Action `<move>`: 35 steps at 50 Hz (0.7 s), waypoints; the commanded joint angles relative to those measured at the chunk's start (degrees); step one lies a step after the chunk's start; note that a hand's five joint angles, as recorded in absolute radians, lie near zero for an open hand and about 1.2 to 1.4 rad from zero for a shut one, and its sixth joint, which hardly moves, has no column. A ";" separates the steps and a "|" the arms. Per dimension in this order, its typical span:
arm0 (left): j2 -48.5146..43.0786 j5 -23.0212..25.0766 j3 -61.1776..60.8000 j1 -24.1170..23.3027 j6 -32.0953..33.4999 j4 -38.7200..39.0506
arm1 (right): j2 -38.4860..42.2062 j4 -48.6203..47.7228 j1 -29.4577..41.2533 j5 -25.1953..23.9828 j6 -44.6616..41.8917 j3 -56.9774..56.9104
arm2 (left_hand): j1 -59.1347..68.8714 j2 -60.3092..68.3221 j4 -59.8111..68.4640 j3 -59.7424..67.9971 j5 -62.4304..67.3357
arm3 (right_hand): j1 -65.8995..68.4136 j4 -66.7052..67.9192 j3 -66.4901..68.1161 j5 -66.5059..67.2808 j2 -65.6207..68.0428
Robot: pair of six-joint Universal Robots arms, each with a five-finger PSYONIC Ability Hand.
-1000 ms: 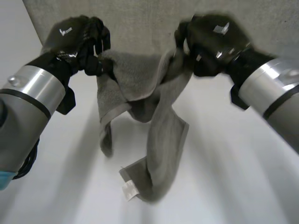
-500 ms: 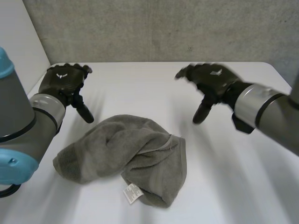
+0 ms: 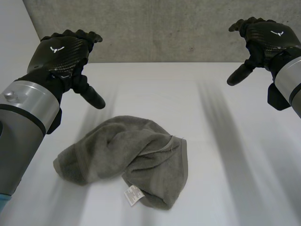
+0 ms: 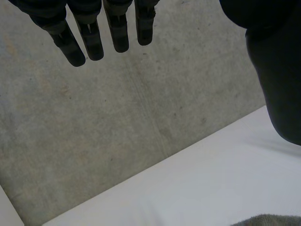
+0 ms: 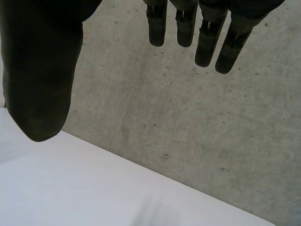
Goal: Fold the towel.
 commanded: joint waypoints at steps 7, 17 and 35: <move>-0.60 -0.01 0.55 0.06 0.04 -0.43 | 0.22 0.07 0.54 2.55 -2.33 -0.06 | -2.49 -1.82 -2.06 -1.46 -1.85 | -3.57 -4.35 -3.84 -3.34 -3.92; -1.13 2.80 -3.58 -5.21 0.31 -7.46 | 6.72 10.27 0.28 -9.93 -13.06 -4.10 | 18.88 19.55 19.31 19.91 19.52 | -3.57 -4.35 -3.84 -3.34 -3.92; -14.64 9.13 -14.05 -7.14 -1.19 -3.33 | 27.80 11.16 2.91 -15.21 -21.94 -5.42 | 39.26 39.92 39.69 40.29 39.90 | 2.39 1.62 2.13 2.62 2.05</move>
